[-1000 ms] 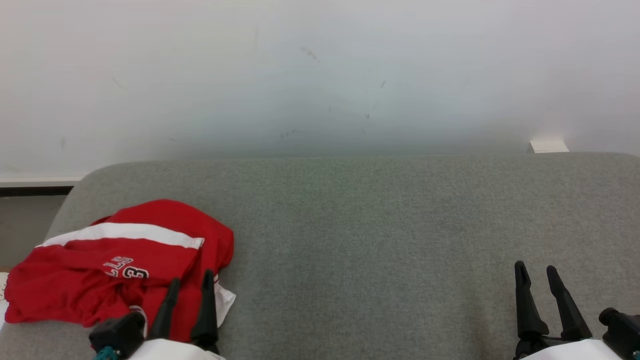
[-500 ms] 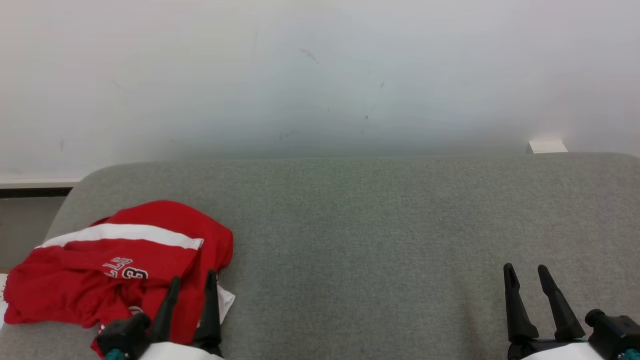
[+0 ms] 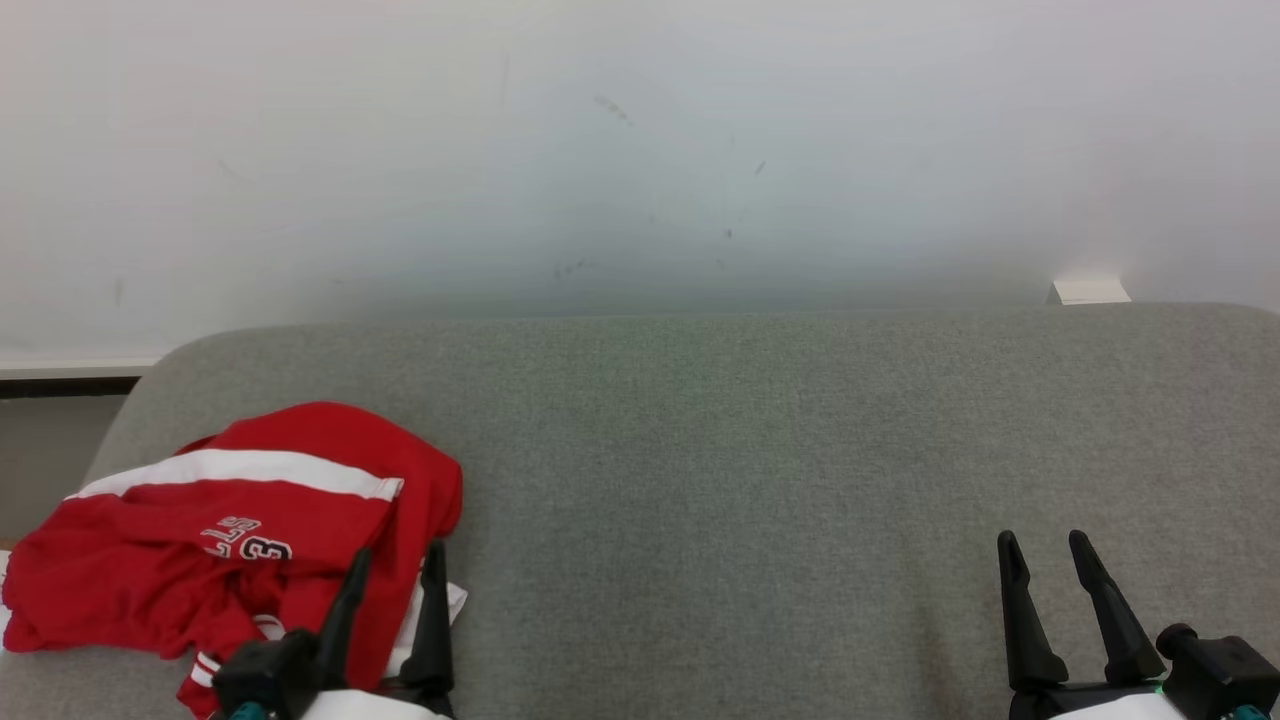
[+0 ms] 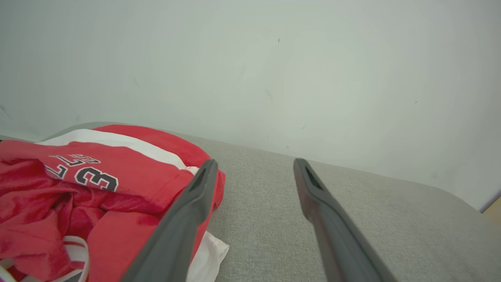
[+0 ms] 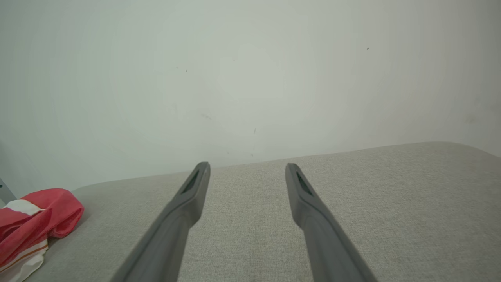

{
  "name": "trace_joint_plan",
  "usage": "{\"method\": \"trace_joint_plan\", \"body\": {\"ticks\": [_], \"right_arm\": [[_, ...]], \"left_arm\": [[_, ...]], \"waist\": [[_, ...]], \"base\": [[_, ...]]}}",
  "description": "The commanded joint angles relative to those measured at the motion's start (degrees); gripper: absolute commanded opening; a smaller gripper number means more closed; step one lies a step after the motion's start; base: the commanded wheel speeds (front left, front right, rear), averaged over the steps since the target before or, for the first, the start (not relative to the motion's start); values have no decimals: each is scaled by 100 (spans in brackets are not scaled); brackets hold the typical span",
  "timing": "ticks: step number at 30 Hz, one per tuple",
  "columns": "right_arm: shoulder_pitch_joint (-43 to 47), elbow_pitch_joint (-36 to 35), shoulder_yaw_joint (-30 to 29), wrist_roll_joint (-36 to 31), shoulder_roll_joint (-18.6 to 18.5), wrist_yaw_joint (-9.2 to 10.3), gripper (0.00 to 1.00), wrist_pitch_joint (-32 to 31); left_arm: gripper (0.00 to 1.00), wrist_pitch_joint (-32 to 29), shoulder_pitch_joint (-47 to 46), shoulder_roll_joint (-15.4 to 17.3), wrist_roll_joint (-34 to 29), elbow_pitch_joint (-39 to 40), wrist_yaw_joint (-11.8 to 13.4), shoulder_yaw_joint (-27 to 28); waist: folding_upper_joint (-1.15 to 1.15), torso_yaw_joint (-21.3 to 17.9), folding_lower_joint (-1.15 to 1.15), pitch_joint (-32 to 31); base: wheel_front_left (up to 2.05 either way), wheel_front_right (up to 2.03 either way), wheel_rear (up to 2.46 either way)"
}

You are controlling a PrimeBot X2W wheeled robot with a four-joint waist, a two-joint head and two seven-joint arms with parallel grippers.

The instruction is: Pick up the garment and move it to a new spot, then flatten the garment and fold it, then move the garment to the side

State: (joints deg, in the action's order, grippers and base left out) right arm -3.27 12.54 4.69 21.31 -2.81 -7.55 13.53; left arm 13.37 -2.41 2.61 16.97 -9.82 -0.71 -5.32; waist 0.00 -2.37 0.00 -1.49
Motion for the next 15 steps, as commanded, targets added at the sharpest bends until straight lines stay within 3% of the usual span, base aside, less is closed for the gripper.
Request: {"method": "trace_joint_plan", "body": {"ticks": [1, 15], "right_arm": [[49, 9, 1, -60, -11, 11, 100, 42], [67, 89, 50, -265, -16, 12, 100, 170]], "left_arm": [[100, 65, 2, 41, -172, 11, -7, -3], [100, 184, 14, 44, -545, -31, -46, -57]], "waist": [[0, -3, 0, -3], [0, -20, 0, -42]], "base": [[0, 0, 0], [0, 0, 0]]}}
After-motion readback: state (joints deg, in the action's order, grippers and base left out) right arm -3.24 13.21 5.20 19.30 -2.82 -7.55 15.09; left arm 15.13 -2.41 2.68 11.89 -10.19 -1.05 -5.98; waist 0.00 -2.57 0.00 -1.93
